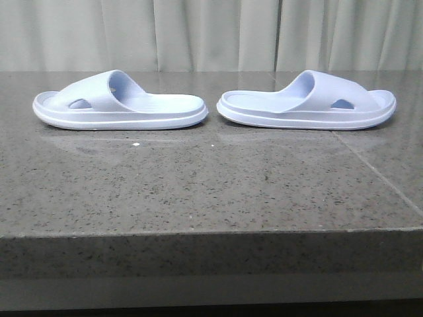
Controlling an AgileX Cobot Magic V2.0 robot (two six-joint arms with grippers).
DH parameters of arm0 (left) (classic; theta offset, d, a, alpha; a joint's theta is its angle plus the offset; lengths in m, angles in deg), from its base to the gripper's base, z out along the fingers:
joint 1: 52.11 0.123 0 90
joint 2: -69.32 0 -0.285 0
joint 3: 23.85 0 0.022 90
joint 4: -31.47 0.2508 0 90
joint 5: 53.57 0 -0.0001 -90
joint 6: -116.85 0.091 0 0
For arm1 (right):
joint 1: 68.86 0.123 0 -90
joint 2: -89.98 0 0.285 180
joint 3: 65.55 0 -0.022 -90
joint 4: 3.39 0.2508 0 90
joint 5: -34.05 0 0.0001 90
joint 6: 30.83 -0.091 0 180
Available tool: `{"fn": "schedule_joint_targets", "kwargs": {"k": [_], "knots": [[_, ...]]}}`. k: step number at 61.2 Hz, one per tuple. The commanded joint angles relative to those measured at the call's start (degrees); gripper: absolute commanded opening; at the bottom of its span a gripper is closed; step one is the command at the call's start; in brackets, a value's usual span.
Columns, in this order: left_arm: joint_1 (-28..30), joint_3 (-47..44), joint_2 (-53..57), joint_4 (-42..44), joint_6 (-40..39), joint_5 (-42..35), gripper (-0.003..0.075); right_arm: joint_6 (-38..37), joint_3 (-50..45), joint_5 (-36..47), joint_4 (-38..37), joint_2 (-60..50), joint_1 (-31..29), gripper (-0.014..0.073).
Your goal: Insert blue slippers together front up
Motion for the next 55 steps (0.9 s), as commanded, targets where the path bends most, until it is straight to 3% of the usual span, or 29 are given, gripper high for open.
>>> {"fn": "schedule_joint_targets", "kwargs": {"k": [1, 34, 46, 55], "knots": [[0.0, -0.4, 0.9, -0.5, -0.5, -5.1, -0.0020, 0.2, 0.2, 4.5, -0.7, -0.9, -0.4, -0.0117], [0.0, 0.5, 0.9, -2.1, -0.5, -7.9, -0.0020, 0.2, 1.6, 4.4, -0.7, -0.9, -0.4, -0.0117], [0.0, 7.9, -0.8, -5.8, -0.5, -2.6, -0.0020, 0.2, 9.8, -0.8, -0.7, -0.3, -0.4, -0.0117], [0.0, 16.4, -8.8, -5.3, -0.5, 2.8, -0.0020, 0.2, 17.0, -6.2, -0.7, 4.7, -0.4, -0.0117]]}}
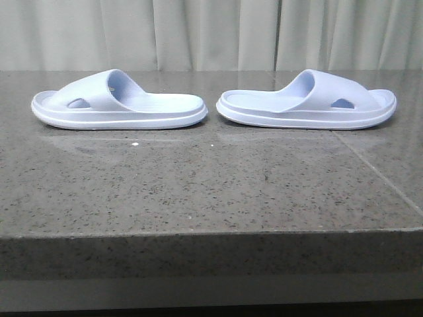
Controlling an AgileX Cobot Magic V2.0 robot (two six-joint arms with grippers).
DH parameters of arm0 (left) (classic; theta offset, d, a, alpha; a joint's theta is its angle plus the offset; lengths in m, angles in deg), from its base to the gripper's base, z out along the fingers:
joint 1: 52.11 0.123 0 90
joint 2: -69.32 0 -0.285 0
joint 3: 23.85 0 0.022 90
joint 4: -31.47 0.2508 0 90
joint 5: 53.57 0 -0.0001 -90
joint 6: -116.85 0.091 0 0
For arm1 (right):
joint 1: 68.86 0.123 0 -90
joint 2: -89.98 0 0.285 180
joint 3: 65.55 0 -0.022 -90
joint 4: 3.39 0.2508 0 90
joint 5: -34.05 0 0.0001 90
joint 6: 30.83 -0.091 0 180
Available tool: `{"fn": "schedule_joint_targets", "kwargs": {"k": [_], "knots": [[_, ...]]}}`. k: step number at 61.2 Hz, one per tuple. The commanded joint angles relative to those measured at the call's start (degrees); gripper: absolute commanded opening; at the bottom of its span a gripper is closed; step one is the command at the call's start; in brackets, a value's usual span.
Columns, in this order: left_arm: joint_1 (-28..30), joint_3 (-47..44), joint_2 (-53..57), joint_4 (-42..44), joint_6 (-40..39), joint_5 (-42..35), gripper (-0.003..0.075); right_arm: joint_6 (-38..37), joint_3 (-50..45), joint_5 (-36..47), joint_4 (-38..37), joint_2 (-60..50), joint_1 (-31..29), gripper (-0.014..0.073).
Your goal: Insert blue slippers together front up
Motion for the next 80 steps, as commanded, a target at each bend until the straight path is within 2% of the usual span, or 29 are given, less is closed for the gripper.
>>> {"fn": "schedule_joint_targets", "kwargs": {"k": [1, 16, 32, 37, 40, 42, 48, 52, 55, 58, 63, 67, 80], "knots": [[0.0, 6.2, -5.8, -0.5, -0.5, -1.2, -0.0020, 0.2, 5.7, 0.8, -0.7, 4.4, -0.4, -0.0117], [0.0, 16.1, -19.6, -0.6, -0.5, 0.7, -0.0020, 0.6, 13.1, -1.3, -3.0, 15.8, -0.4, -0.0117], [0.0, 16.9, -20.7, -0.7, -0.5, 0.7, -0.0017, 0.6, 13.5, -1.0, -3.0, 17.4, -0.4, -0.0117], [0.0, 16.9, -20.7, -0.7, -0.5, 0.7, 0.0037, 0.6, 13.5, -1.0, -3.0, 17.4, -0.4, -0.0111], [0.0, 16.9, -20.7, -0.7, -0.5, 0.7, 0.0115, 0.6, 13.5, -1.0, -3.0, 17.4, -0.4, -0.0092], [0.0, 16.9, -20.7, -0.7, -0.5, 0.7, 0.0167, 0.6, 13.5, -1.0, -3.0, 17.4, -0.4, -0.0064], [0.0, 16.9, -20.7, -0.7, -0.5, 1.2, 0.0416, 0.6, 13.5, -1.0, -3.0, 17.4, -0.4, 0.0064], [0.0, 16.9, -20.7, -0.7, -0.5, 1.2, 0.0571, 0.6, 13.5, -1.0, -3.0, 17.4, -0.4, 0.0211], [0.0, 16.8, -20.7, -0.7, -0.5, 1.2, 0.0634, 0.6, 13.5, -1.0, -3.0, 17.4, -0.4, 0.0330], [0.0, 16.8, -20.7, -0.7, -0.5, 1.2, 0.0653, 0.6, 13.5, -1.0, -3.0, 17.4, -0.4, 0.0433], [0.0, 16.8, -20.7, -0.7, -0.5, 1.2, 0.0652, 0.6, 13.5, -1.0, -3.0, 17.4, -0.4, 0.0531], [0.0, 16.8, -20.7, -0.7, -0.5, 1.2, 0.0652, 0.6, 13.5, -1.0, -3.0, 17.4, -0.4, 0.0554], [0.0, 16.7, -20.7, -0.7, -0.5, 1.2, 0.0652, 0.6, 13.5, -1.0, -3.0, 17.4, -0.4, 0.0552]]}}
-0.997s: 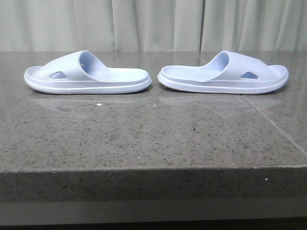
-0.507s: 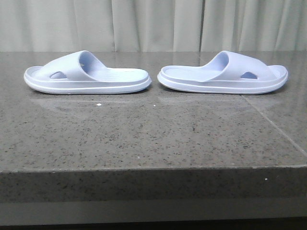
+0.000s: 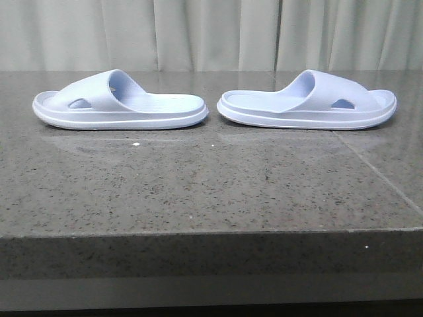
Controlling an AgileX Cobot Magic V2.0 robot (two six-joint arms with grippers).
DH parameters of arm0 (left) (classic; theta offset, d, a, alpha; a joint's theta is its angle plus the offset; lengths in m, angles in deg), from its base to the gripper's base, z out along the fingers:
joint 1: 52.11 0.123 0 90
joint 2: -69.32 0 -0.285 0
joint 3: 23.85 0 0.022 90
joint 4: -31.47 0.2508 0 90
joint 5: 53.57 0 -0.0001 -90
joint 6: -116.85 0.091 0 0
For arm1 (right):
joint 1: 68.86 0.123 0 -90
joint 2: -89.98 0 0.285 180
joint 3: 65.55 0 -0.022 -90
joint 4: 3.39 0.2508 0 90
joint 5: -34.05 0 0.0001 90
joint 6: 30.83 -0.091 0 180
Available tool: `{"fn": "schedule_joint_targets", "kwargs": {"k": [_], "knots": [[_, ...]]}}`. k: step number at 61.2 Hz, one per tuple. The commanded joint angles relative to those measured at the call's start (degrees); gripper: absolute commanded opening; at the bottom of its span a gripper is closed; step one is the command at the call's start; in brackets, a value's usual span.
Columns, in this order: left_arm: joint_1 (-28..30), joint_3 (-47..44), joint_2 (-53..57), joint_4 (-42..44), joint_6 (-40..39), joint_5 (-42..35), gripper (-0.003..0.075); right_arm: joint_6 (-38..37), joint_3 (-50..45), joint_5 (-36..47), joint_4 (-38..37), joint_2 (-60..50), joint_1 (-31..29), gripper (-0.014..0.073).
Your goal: Insert blue slippers together front up
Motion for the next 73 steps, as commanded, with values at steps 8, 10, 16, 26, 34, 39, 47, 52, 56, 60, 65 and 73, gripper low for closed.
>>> {"fn": "schedule_joint_targets", "kwargs": {"k": [8, 10, 16, 26, 34, 39, 47, 52, 56, 60, 65, 73], "knots": [[0.0, 2.0, -0.7, -0.5, -0.5, -4.0, 0.0652, 0.5, 1.9, 4.6, -0.6, 0.9, -0.4, 0.0552], [0.0, 2.0, -0.7, -0.5, -0.5, -4.0, 0.0652, 0.5, 1.9, 4.6, -0.6, 0.9, -0.4, 0.0552], [0.0, 2.0, -0.7, -0.5, -0.5, -4.0, 0.0652, 0.5, 1.9, 4.6, -0.6, 0.9, -0.4, 0.0552], [0.0, 2.0, -0.7, -0.5, -0.5, -4.0, 0.0652, 0.5, 1.9, 4.6, -0.6, 0.9, -0.4, 0.0552], [0.0, 2.0, -0.7, -0.5, -0.5, -4.2, 0.0652, 0.5, 1.9, 4.6, -0.6, 0.9, -0.4, 0.0552], [0.0, 2.0, -0.7, -0.5, -0.5, -5.1, 0.0652, 0.5, 1.9, 4.6, -0.6, 0.9, -0.4, 0.0552], [0.0, 2.9, -2.6, -2.5, -0.5, -4.9, 0.0652, 0.5, 1.9, 4.6, -0.6, 0.9, -0.4, 0.0552], [0.0, 3.8, -5.8, -4.8, -0.5, -5.5, 0.0652, 0.5, 1.9, 4.6, -0.6, 0.9, -0.4, 0.0552], [0.0, 4.5, -9.2, -5.6, -0.5, -7.2, 0.0652, 0.5, 1.9, 4.6, -0.6, 0.9, -0.4, 0.0552], [0.0, 5.8, -13.9, -5.6, -0.5, -9.1, 0.0651, 0.5, 1.9, 4.6, -0.6, 0.9, -0.4, 0.0552], [0.0, 8.4, -20.3, -5.6, -0.5, -10.3, 0.0651, 0.5, 1.9, 4.6, -0.6, 0.9, -0.4, 0.0552], [0.0, 14.4, -31.7, -7.2, -0.5, -9.7, 0.0651, 0.5, 1.9, 4.6, -0.6, 0.9, -0.4, 0.0552]]}}
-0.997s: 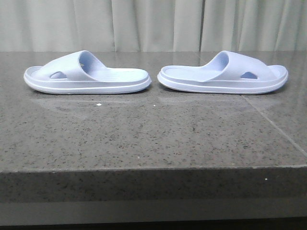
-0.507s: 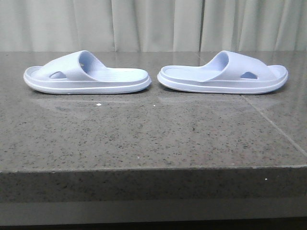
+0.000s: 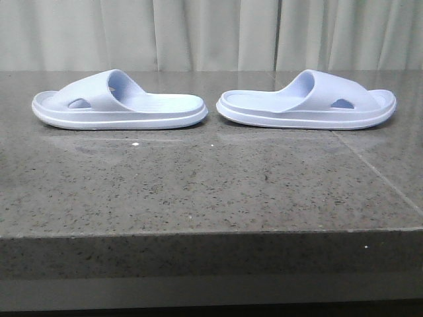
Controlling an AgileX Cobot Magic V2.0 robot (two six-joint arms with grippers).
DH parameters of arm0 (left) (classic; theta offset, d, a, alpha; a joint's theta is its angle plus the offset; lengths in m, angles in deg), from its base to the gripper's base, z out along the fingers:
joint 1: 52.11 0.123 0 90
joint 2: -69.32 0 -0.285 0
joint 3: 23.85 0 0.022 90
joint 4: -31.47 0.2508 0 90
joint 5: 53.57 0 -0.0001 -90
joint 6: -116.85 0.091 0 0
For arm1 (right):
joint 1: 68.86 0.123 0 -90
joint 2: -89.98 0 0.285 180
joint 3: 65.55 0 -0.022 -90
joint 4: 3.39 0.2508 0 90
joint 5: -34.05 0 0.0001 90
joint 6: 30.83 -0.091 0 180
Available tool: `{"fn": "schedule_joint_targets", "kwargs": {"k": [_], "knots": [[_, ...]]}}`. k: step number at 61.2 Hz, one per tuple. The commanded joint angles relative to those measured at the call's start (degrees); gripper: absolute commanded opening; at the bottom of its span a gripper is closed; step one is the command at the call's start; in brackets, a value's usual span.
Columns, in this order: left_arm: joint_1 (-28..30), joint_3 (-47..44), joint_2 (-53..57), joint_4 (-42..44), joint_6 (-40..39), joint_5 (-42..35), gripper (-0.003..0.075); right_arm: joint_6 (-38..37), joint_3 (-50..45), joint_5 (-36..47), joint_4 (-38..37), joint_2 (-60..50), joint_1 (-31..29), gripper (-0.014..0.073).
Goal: Insert blue slippers together front up
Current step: 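Open the left gripper and lower it onto the nearer slipper's toe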
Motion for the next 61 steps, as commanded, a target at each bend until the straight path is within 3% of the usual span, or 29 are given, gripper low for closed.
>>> {"fn": "schedule_joint_targets", "kwargs": {"k": [1, 8, 23, 33, 41, 51, 61], "knots": [[0.0, 5.5, -6.6, -1.4, -0.5, -4.3, 0.0650, 0.4, 1.9, 4.6, -0.6, 0.9, -0.4, 0.0552], [0.0, 11.7, -14.8, -1.4, -0.5, -1.2, 0.0616, 0.4, 1.9, 4.6, -0.6, 0.9, -0.4, 0.0552], [0.0, 27.0, -30.5, -1.3, 2.5, 10.5, 0.0456, 0.4, 1.9, 4.6, -0.6, 0.9, -0.4, 0.0552], [1.8, 35.4, -38.2, -4.0, 4.2, 17.6, 0.0410, 0.4, 1.9, 4.5, -0.6, 0.9, -0.4, 0.0552], [5.4, 38.9, -42.2, -14.5, 13.8, 21.5, 0.0402, 0.4, 1.9, 4.3, -0.6, 0.9, -0.4, 0.0552], [10.1, 41.1, -46.4, -35.3, 31.6, 29.7, 0.0386, 0.4, 1.9, 4.2, -0.6, 0.9, -0.4, 0.0552], [12.4, 42.8, -51.5, -49.1, 41.0, 39.4, 0.0363, 0.4, 1.9, 4.2, -0.6, 0.9, -0.4, 0.0552]]}}
